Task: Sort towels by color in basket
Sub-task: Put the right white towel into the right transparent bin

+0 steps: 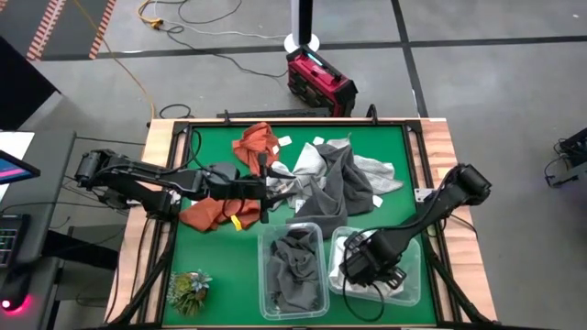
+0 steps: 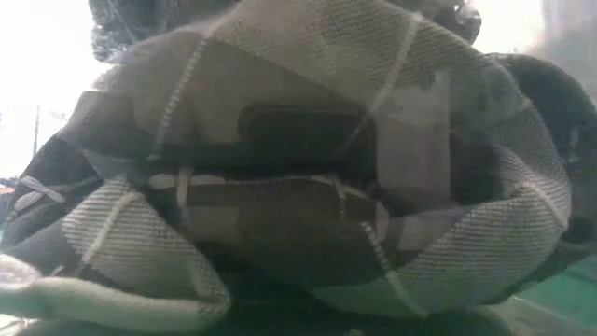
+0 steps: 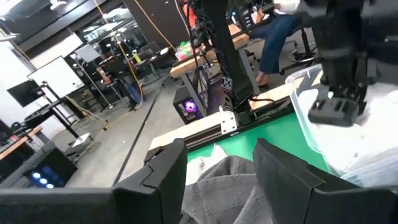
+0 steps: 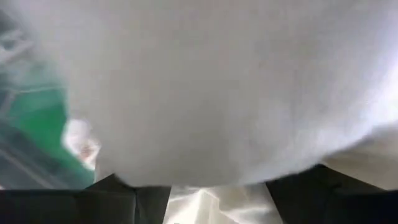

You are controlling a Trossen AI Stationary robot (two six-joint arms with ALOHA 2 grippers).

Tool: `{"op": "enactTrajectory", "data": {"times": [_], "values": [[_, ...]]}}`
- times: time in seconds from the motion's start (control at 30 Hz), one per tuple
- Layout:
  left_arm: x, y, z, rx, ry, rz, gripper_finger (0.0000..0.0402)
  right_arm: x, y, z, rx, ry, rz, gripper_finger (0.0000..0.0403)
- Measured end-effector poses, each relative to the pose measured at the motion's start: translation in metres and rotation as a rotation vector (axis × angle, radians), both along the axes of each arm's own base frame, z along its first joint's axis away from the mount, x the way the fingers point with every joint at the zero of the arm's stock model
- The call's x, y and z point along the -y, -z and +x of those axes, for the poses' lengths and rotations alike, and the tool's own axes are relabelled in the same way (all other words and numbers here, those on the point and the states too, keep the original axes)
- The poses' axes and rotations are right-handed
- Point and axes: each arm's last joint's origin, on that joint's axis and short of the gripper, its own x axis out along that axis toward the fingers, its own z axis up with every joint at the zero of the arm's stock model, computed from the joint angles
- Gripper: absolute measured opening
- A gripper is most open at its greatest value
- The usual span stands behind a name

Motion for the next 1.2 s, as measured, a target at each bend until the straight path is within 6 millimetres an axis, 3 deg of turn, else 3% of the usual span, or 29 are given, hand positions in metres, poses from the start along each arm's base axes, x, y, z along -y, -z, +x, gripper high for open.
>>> {"op": "enactTrajectory", "data": {"times": [0.43,0.6,0.83,1.0,1.2], "values": [[0.0,-0.001,0.0,0.005,0.0,-0.001,0.0173,0.01,-0.068,-0.007,-0.1,0.247,-0.076,0.0276],[0.0,-0.001,0.0,0.008,0.0,-0.002,0.0173,0.019,-0.091,-0.013,-0.007,0.288,-0.044,0.0276],[0.0,-0.001,0.0,0.01,0.0,-0.003,0.0173,0.039,-0.116,-0.025,0.19,0.38,-0.136,0.0276],[0.0,-0.001,0.0,0.01,0.0,-0.004,0.0173,0.047,-0.116,-0.023,0.225,0.505,-0.169,0.0276],[0.0,-0.001,0.0,0.01,0.0,-0.004,0.0173,0.05,-0.085,-0.01,0.146,0.567,-0.245,0.0274]]}}
